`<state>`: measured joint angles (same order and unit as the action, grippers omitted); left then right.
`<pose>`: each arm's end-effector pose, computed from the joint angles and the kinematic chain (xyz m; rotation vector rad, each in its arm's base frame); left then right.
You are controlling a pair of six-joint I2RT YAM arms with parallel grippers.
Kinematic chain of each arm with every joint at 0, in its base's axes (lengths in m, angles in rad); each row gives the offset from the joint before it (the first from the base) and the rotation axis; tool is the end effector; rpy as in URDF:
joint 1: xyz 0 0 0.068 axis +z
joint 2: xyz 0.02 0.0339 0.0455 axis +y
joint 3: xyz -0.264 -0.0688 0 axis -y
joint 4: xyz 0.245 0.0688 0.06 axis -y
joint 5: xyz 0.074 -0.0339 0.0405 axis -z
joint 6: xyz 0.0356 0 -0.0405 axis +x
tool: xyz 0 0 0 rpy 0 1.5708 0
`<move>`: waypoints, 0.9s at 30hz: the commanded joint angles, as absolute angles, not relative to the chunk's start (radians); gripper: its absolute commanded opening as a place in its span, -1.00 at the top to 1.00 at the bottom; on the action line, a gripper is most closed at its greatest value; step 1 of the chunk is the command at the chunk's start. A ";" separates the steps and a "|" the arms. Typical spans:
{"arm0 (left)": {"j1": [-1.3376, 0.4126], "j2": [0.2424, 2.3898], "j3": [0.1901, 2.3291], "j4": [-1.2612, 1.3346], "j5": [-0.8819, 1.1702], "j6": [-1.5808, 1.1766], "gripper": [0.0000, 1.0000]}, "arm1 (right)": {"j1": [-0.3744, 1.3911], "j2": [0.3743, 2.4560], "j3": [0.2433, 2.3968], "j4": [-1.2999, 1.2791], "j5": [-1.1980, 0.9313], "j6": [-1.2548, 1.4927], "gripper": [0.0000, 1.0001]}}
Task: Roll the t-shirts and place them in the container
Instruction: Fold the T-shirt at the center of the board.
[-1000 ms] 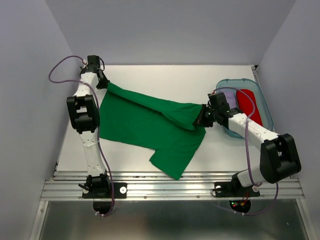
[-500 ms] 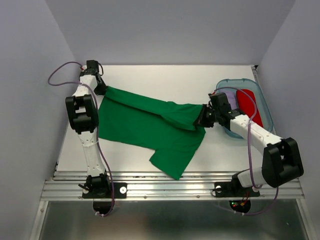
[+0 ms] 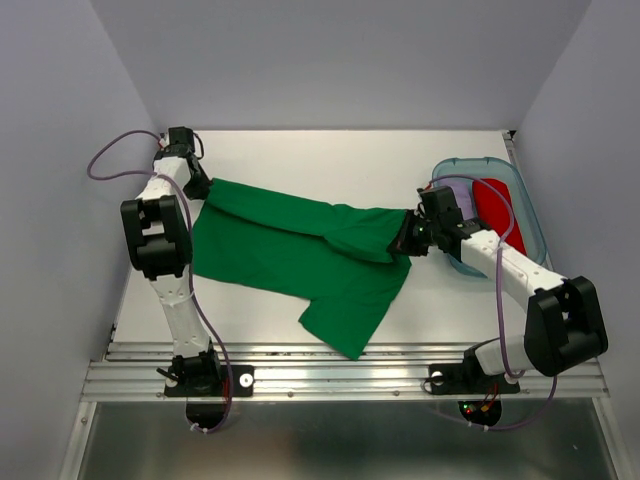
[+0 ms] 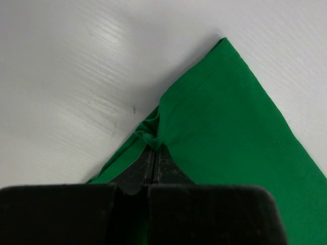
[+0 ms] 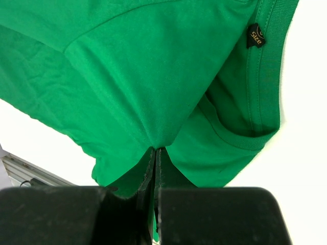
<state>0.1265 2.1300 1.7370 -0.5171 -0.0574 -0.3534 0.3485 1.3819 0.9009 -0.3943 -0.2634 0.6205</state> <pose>0.4725 0.0622 0.2124 -0.6128 2.4020 -0.0255 0.2645 0.1060 0.2294 0.2243 2.5419 0.7291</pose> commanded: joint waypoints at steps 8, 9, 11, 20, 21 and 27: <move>0.135 2.077 1.704 -0.495 -0.081 -0.353 1.00 | 0.356 1.344 0.913 -0.405 -0.293 0.600 0.98; 0.135 2.079 1.706 -0.495 -0.081 -0.350 1.00 | 0.356 1.342 0.916 -0.406 -0.298 0.600 0.99; 0.135 2.085 1.709 -0.500 -0.084 -0.348 1.00 | 0.356 1.336 0.922 -0.413 -0.304 0.597 0.99; 0.135 2.079 1.712 -0.506 -0.095 -0.342 1.00 | 0.356 1.318 0.920 -0.451 -0.328 0.580 0.99; 0.133 2.080 1.710 -0.506 -0.095 -0.342 1.00 | 0.356 1.315 0.917 -0.451 -0.336 0.580 0.99; 0.135 2.079 1.703 -0.508 -0.095 -0.341 1.00 | 0.376 1.302 0.878 -0.459 -0.336 0.574 0.99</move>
<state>0.1265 2.1227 1.7115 -0.5091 -0.0662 -0.3527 0.3573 1.3384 0.8993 -0.4427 -0.3218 0.5976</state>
